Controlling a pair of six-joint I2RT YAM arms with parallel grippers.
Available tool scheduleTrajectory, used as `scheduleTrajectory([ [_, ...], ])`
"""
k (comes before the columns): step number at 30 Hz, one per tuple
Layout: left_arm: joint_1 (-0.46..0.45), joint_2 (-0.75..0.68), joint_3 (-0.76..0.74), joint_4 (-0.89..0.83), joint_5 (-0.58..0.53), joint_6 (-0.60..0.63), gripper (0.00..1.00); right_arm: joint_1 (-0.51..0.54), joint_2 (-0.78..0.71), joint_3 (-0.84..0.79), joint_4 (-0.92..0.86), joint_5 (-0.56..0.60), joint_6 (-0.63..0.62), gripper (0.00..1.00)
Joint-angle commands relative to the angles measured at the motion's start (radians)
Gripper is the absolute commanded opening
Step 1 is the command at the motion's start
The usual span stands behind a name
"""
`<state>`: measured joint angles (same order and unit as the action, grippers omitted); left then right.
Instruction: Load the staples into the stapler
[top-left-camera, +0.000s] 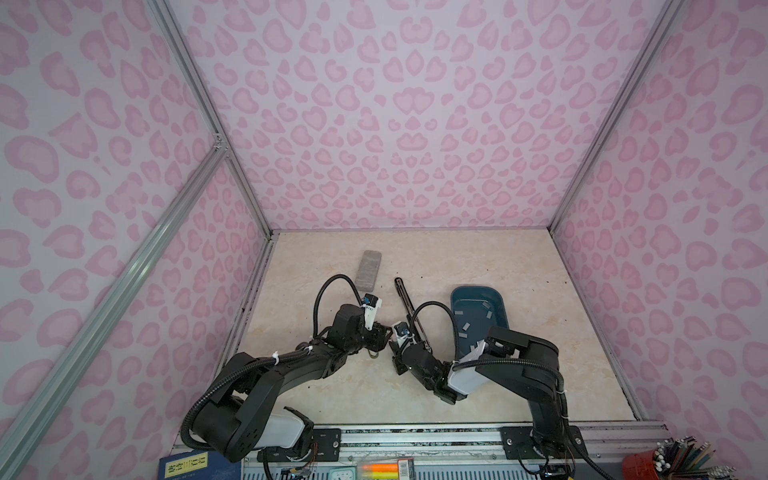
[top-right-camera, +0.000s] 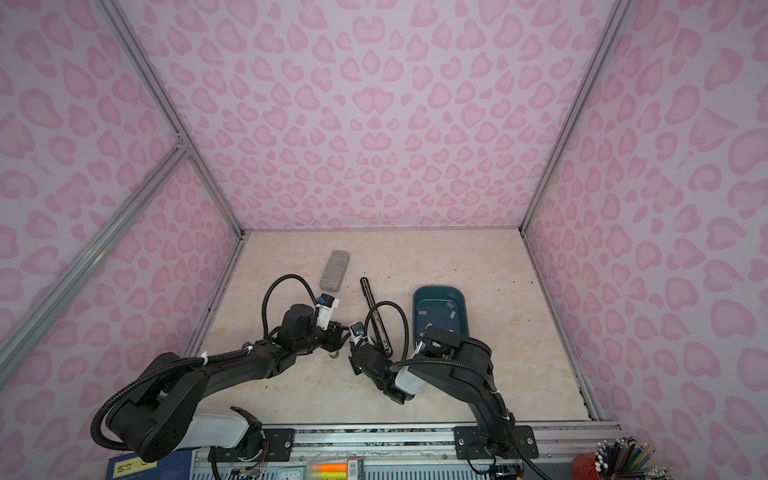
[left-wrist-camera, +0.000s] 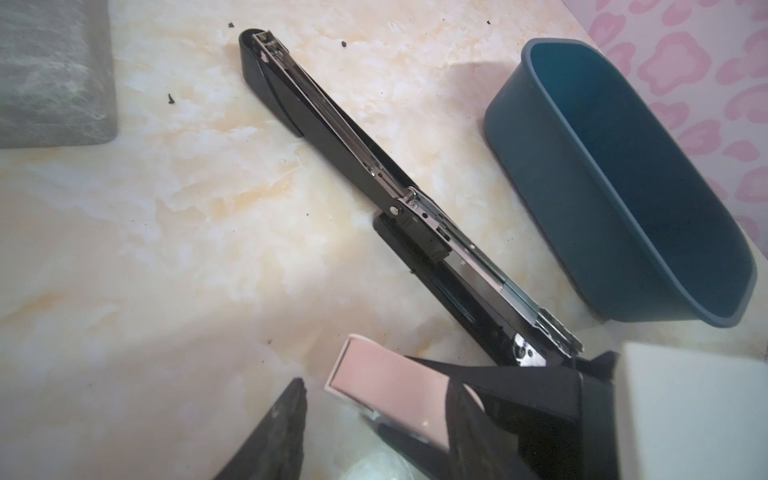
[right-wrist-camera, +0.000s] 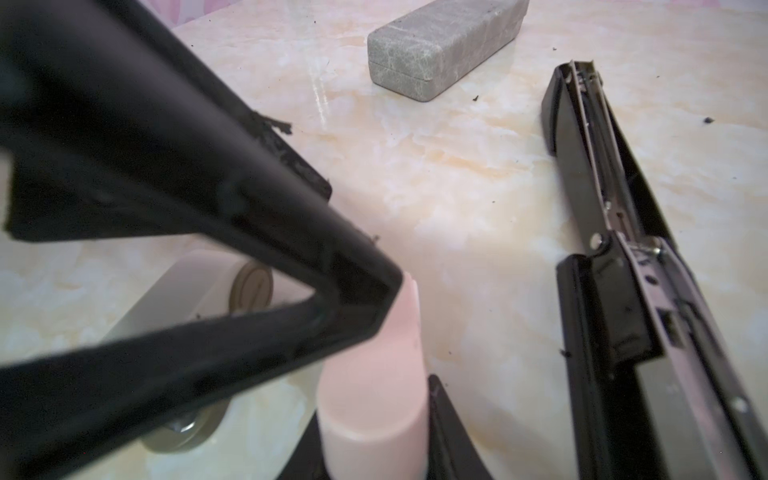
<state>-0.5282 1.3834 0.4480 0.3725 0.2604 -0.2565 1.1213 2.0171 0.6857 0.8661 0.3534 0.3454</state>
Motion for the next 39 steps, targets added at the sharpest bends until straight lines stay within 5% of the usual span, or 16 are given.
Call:
scheduleTrajectory([
  [1,-0.009,-0.009,-0.012,0.041,-0.025,0.024,0.55,0.003,0.008,-0.015,-0.148,-0.058,0.010,0.34],
  [11,-0.015,-0.009,-0.029,0.043,-0.042,0.021,0.55,-0.004,-0.075,-0.057,-0.138,-0.062,0.004,0.53],
  [16,-0.016,-0.008,-0.035,0.048,-0.046,0.018,0.55,0.003,-0.154,-0.098,-0.145,-0.050,0.003,0.55],
  [27,-0.018,0.008,-0.034,0.055,-0.045,0.020,0.54,0.011,-0.330,-0.085,-0.243,-0.071,-0.012,0.37],
  [39,-0.022,0.018,-0.034,0.061,-0.036,0.025,0.53,-0.015,-0.271,0.039,-0.386,-0.047,0.030,0.22],
])
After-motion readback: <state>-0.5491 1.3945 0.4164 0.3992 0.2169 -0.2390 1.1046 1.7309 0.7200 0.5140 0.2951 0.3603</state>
